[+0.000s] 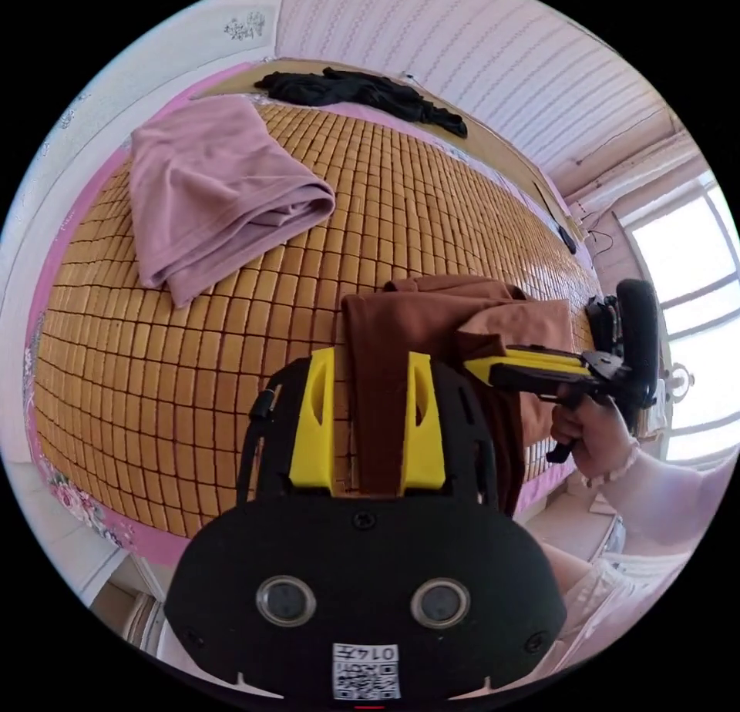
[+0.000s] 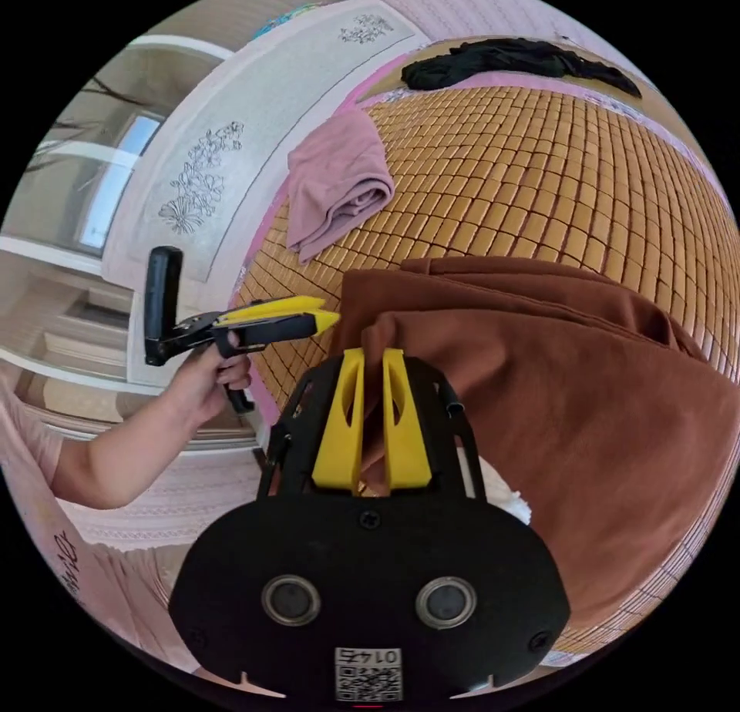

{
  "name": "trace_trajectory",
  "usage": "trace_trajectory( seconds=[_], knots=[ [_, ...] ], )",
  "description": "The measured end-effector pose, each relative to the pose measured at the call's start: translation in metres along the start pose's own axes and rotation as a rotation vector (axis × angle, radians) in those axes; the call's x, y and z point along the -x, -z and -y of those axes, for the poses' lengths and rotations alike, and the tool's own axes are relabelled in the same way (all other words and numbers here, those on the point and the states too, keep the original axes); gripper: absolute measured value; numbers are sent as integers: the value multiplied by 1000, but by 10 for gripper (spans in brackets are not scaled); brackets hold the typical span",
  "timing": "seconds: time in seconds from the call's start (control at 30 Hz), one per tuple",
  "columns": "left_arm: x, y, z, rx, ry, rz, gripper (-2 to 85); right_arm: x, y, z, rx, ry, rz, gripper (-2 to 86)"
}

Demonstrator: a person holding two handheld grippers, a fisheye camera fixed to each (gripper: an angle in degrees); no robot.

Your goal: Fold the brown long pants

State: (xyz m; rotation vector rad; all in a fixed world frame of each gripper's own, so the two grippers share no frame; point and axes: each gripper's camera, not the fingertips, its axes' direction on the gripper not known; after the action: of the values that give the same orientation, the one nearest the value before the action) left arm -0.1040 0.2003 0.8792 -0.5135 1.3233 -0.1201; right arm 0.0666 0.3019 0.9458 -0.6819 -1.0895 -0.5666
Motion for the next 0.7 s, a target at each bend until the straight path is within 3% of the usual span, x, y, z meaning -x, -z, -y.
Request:
trace_trajectory(
  seconds=[0.07, 0.17, 0.3, 0.43, 0.5, 0.63, 0.7],
  knots=[
    [9, -30, 19, 82, 28, -114, 131, -14, 14, -3, -33, -61, 85, 51],
    [3, -50, 22, 177, 11, -144, 77, -32, 19, -3, -28, -97, 227, 70],
    [-21, -11, -2, 48, -131, -156, 35, -49, 32, -9, -54, -152, 288, 121],
    [-65, 17, -41, 28, -295, -195, 27, -71, 33, -26, -46, -301, 542, 191],
    [-85, 10, -55, 90, -360, -229, 27, -76, 33, -36, -56, -356, 614, 188],
    [-124, -10, -84, 183, -461, -193, 37, -81, 40, -53, 29, -392, 407, 61],
    [-124, -10, -88, 188, -441, -233, 47, -85, 44, -58, 36, -383, 415, 50]
  ],
)
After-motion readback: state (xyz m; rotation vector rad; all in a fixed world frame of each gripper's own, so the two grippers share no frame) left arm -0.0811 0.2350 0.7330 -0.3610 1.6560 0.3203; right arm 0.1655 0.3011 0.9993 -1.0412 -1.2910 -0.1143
